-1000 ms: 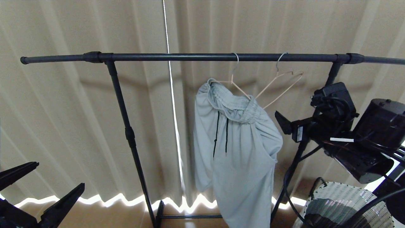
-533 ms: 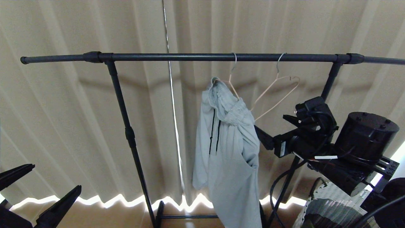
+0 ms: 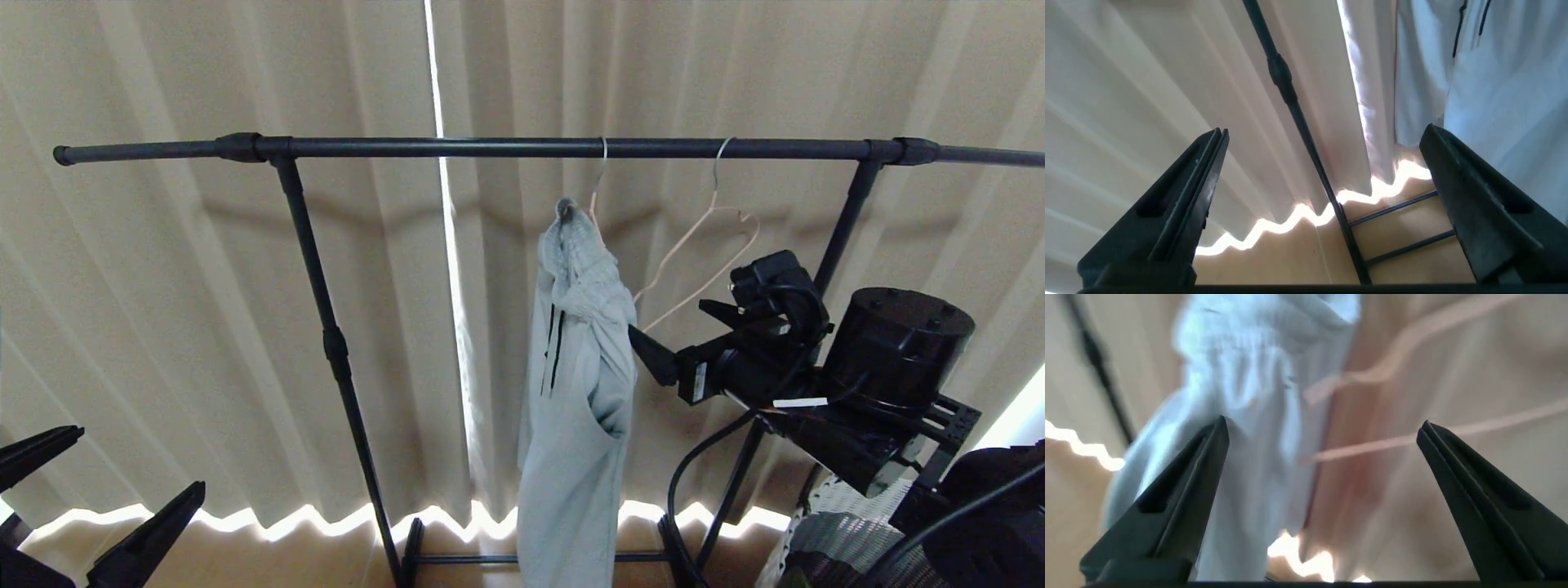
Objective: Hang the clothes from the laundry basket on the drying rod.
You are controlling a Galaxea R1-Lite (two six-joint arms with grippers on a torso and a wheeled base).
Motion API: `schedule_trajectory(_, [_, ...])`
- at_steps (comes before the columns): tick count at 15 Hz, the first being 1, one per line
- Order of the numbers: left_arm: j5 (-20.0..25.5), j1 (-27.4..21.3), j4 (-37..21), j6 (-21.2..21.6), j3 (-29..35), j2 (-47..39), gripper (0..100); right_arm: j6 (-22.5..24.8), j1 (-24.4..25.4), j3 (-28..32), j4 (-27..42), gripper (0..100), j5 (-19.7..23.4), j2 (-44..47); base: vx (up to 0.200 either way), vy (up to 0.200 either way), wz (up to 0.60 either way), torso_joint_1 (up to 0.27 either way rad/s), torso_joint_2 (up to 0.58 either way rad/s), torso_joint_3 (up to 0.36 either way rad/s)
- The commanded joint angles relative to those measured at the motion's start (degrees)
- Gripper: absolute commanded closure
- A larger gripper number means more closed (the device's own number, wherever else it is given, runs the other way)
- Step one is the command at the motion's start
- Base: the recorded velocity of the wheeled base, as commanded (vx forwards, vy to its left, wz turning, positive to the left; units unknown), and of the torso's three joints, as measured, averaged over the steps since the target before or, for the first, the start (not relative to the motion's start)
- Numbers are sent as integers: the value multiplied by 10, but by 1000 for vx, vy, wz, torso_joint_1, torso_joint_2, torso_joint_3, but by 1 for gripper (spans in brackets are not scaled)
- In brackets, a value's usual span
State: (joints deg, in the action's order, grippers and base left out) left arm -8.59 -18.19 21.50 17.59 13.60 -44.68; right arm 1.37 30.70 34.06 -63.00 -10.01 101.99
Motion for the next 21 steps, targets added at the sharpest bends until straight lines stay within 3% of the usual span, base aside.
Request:
schedule_trajectory(1, [0,0,0,0,-1,2,0,-16,-17,15,1,0,-26,28,0,0,0,0,0,0])
schedule_trajectory(7, [0,0,1,-3,-2,3,0,-100,-56,-18,-2,0,-46,-18,0,0,0,0,0,0])
schedule_trajectory(12, [0,18,0,-7,-41,76,0,-90,-128,-156,-3,0,-77,-76,0,0,0,0,0,0])
schedule_trajectory(14, [0,61,-1,-13,-65,103,0,-73,-170,-209,-7,0,-89,-100,0,0,0,0,0,0])
schedule_trajectory(18, [1,123,-1,-74,-99,133,0,-70,-179,-279,-107,0,-170,-91,0,0,0,0,0,0])
schedule_trajectory(21, [-2,139,-5,-89,-136,196,0,-22,-202,-340,-225,0,-174,-101,0,0,0,0,0,0])
